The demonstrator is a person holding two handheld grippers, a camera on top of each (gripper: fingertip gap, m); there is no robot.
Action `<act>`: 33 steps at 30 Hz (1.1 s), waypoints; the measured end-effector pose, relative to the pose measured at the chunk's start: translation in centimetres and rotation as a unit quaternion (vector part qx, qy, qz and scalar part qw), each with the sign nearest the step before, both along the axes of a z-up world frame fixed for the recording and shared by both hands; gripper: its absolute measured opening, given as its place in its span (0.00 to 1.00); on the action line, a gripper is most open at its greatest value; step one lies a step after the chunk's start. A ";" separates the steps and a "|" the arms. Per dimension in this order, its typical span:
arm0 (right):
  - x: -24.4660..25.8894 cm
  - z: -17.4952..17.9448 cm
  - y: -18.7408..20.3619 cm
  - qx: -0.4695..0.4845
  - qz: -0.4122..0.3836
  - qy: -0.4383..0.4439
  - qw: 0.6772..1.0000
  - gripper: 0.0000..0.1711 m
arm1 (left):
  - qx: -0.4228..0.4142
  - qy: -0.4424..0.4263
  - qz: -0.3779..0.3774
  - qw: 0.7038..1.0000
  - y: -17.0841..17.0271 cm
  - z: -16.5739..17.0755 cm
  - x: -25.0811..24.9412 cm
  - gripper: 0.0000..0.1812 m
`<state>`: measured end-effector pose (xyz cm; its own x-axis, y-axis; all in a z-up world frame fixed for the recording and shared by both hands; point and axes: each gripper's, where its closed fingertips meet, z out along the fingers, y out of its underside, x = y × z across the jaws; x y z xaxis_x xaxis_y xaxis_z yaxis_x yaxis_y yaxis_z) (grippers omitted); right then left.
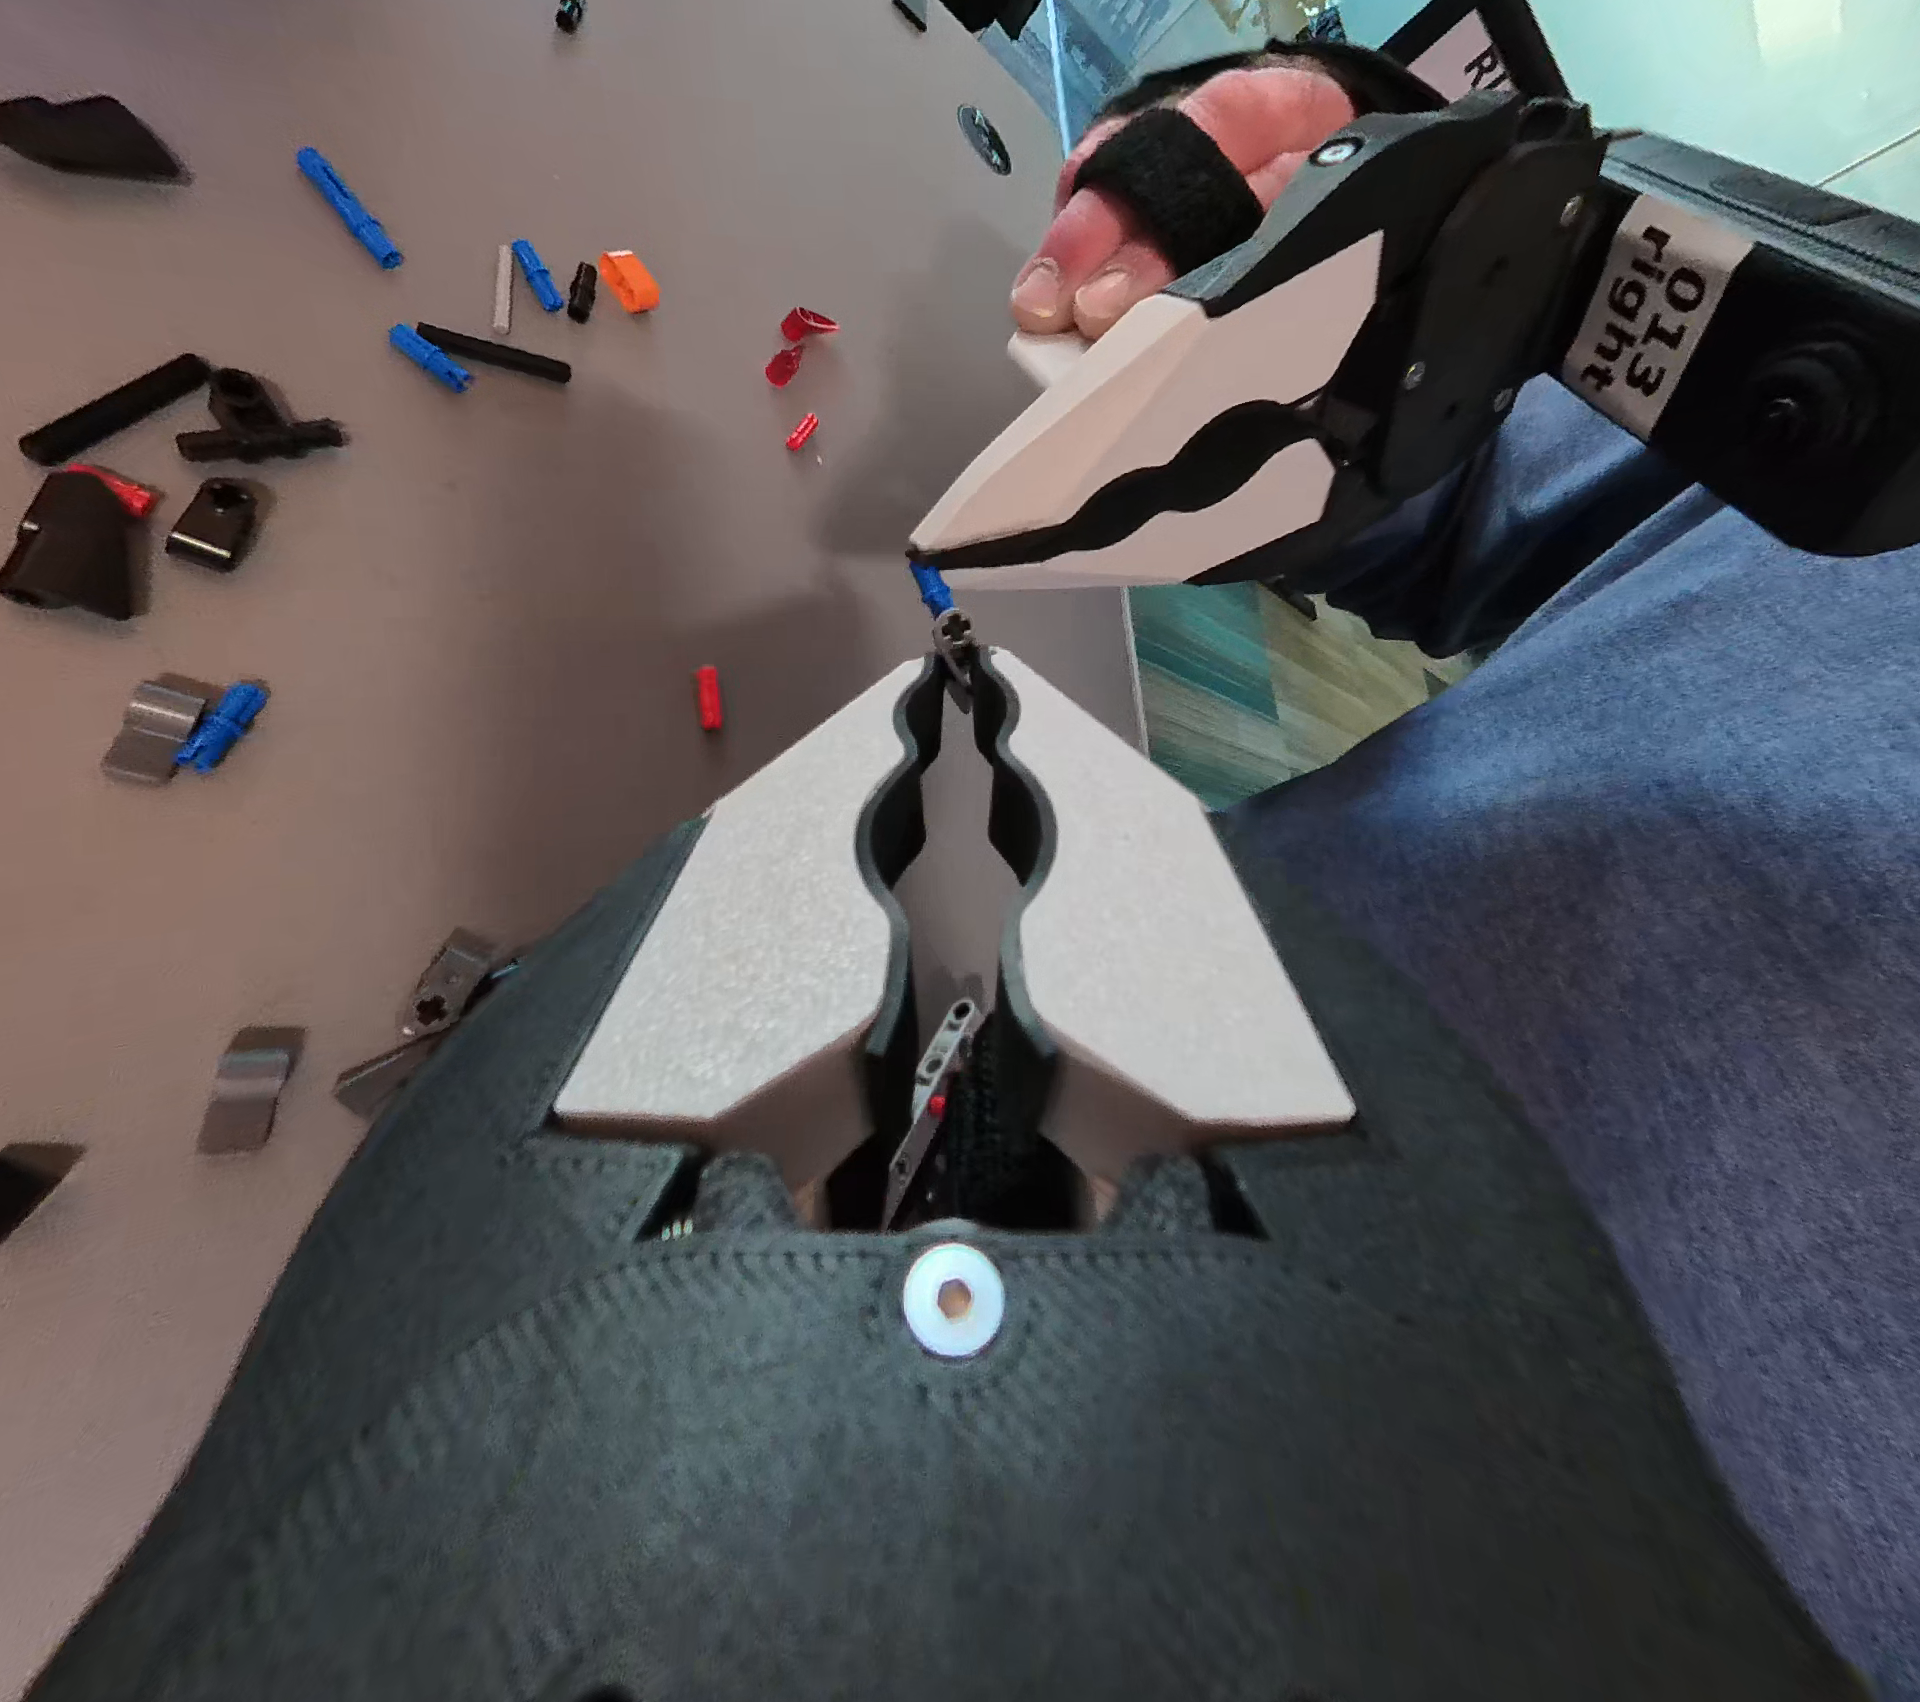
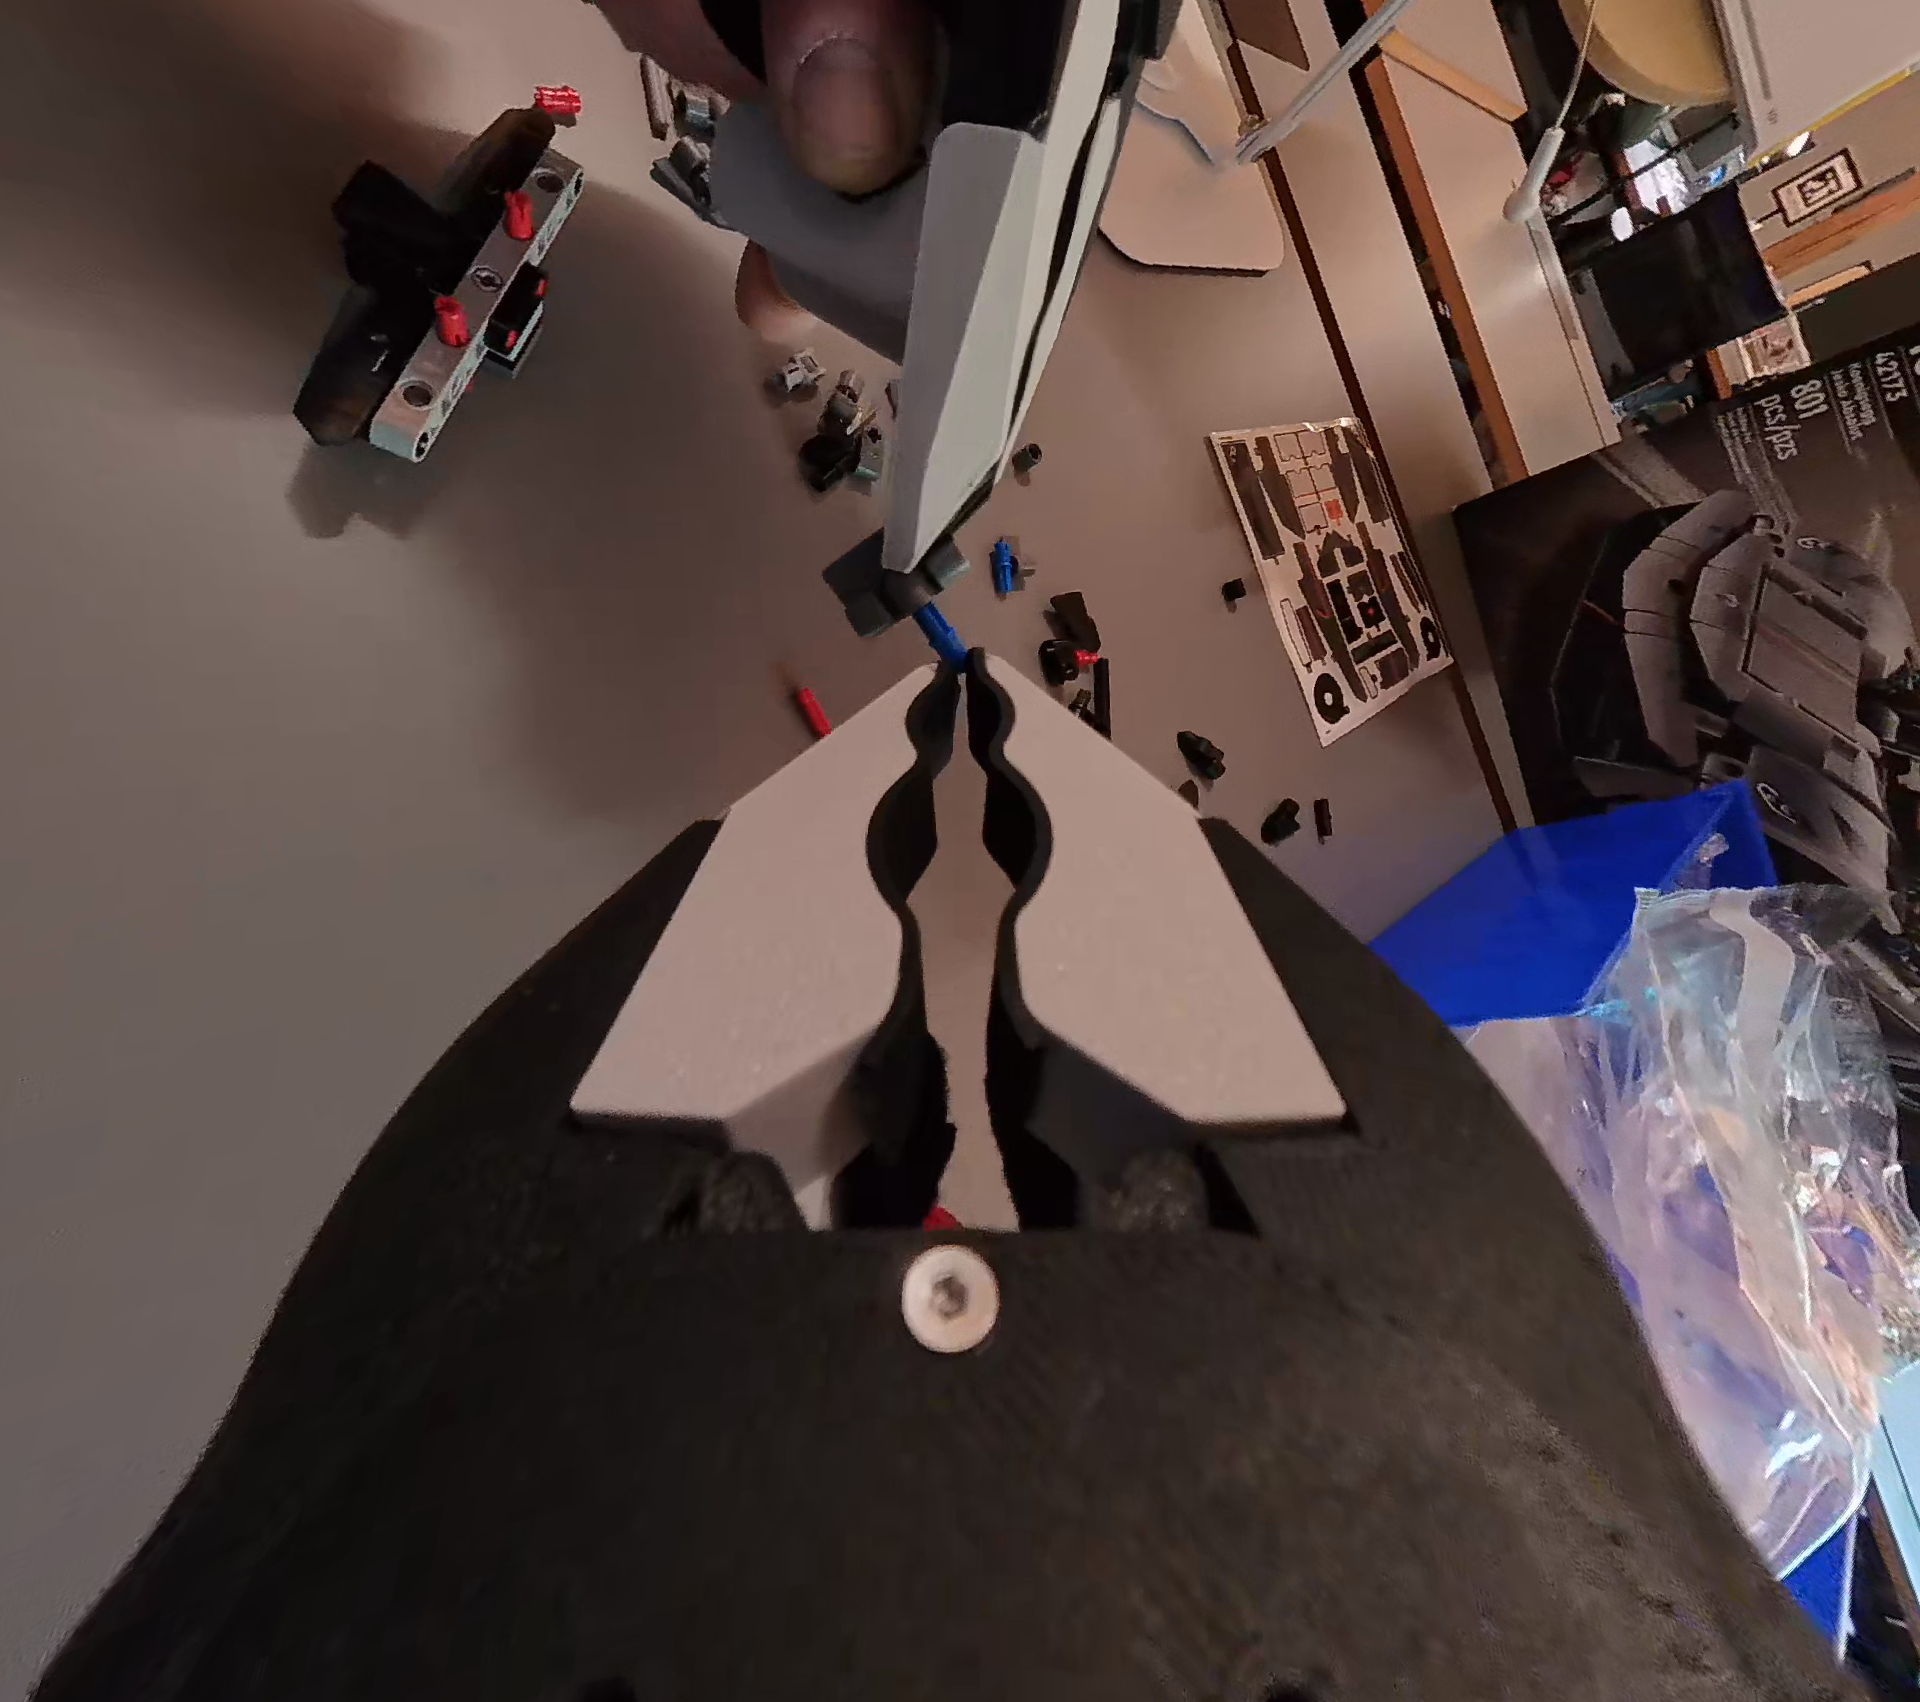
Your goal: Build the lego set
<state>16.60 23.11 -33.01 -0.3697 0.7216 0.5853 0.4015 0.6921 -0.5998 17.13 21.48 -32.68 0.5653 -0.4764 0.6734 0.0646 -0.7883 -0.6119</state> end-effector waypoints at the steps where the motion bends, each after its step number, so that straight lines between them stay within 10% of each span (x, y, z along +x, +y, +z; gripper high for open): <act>1: 0.0 0.0 0.0 0.000 -0.002 0.002 1.000 0.00 | -0.001 -0.003 0.001 1.000 0.0 0.0 0.0 0.02; 33: 0.9 -5.5 -0.1 -0.031 -0.043 -0.054 0.997 0.00 | -0.133 0.009 -0.004 0.991 -0.1 -4.9 0.9 0.03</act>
<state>17.52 23.00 -38.52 -0.3625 0.7874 0.4985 0.5225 0.6147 -0.5909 18.05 21.38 -37.62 0.5755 -0.2884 0.7653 0.0474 -0.9224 -0.3832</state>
